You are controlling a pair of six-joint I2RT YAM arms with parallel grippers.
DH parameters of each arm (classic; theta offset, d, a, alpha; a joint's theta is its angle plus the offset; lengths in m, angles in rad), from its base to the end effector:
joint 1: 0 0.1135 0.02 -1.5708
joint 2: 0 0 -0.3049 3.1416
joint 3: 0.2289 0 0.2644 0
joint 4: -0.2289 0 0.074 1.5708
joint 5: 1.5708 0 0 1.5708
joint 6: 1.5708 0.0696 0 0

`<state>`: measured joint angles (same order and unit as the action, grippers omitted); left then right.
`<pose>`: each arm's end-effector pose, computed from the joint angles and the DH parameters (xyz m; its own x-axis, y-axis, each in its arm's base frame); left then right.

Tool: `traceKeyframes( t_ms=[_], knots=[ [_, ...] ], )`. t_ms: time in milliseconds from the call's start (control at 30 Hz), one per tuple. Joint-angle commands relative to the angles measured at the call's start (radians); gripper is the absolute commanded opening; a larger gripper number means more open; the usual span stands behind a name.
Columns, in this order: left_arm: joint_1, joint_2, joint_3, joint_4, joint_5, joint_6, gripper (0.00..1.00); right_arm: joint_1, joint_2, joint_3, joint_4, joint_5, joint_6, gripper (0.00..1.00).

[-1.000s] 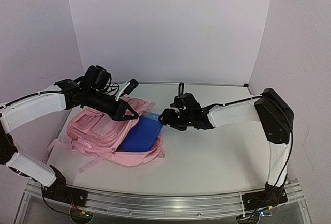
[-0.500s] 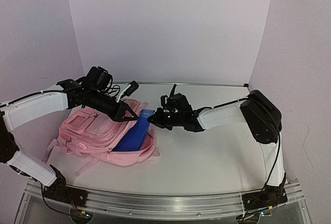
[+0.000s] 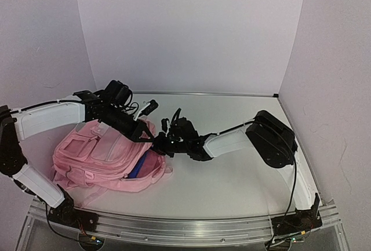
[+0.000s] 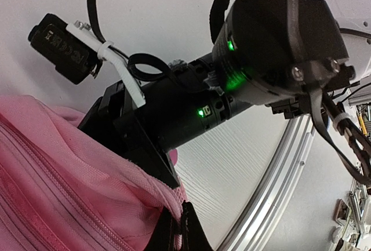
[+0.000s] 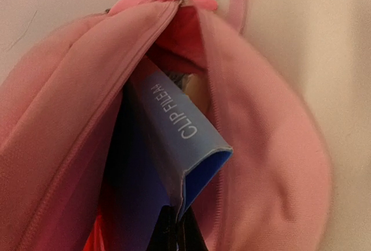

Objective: Pack the student bag
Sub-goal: Place the files in the student bag.

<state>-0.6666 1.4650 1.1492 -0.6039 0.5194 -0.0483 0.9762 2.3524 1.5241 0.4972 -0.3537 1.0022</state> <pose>0.2401 -0.2328 0.2868 -0.6617 0.4673 -0.5863 0.7421 0.5194 -0.4236 0.3076 0.4979 0.1355 -0.9075 0.0692 -0.4143 -0.3638 0.3638 0.8575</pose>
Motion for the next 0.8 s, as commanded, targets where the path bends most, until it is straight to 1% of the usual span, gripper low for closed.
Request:
traceKeyframes(
  t_ms=[0,200,367,433,467,500,600,633,700,767],
  knots=[
    [-0.024,-0.020,0.063,0.228,0.169,0.026,0.00,0.131,0.037,0.063,0.042,-0.135,0.001,0.00],
    [-0.024,-0.017,0.077,0.229,0.178,0.020,0.00,0.158,0.043,0.078,0.009,-0.148,-0.019,0.00],
    [-0.024,-0.034,0.084,0.236,0.197,-0.009,0.00,0.162,0.068,0.094,-0.056,-0.083,-0.030,0.00],
    [-0.024,-0.051,0.080,0.223,0.180,-0.033,0.00,0.162,0.050,0.083,-0.088,-0.035,-0.038,0.03],
    [-0.024,-0.065,0.078,0.209,0.159,-0.047,0.00,0.162,0.032,0.081,-0.131,-0.003,-0.052,0.08],
    [-0.024,-0.082,0.075,0.192,0.125,-0.066,0.00,0.162,0.014,0.079,-0.177,0.042,-0.071,0.16],
    [-0.024,-0.161,0.032,0.161,-0.020,-0.145,0.00,0.161,-0.055,0.040,-0.279,0.171,-0.118,0.37],
    [-0.024,-0.194,0.009,0.160,-0.069,-0.175,0.00,0.160,-0.077,0.023,-0.297,0.207,-0.126,0.42],
    [-0.024,-0.245,-0.037,0.163,-0.126,-0.225,0.00,0.158,-0.134,-0.027,-0.317,0.261,-0.134,0.49],
    [-0.024,-0.268,-0.069,0.157,-0.140,-0.267,0.00,0.154,-0.189,-0.077,-0.319,0.288,-0.142,0.55]
  ],
)
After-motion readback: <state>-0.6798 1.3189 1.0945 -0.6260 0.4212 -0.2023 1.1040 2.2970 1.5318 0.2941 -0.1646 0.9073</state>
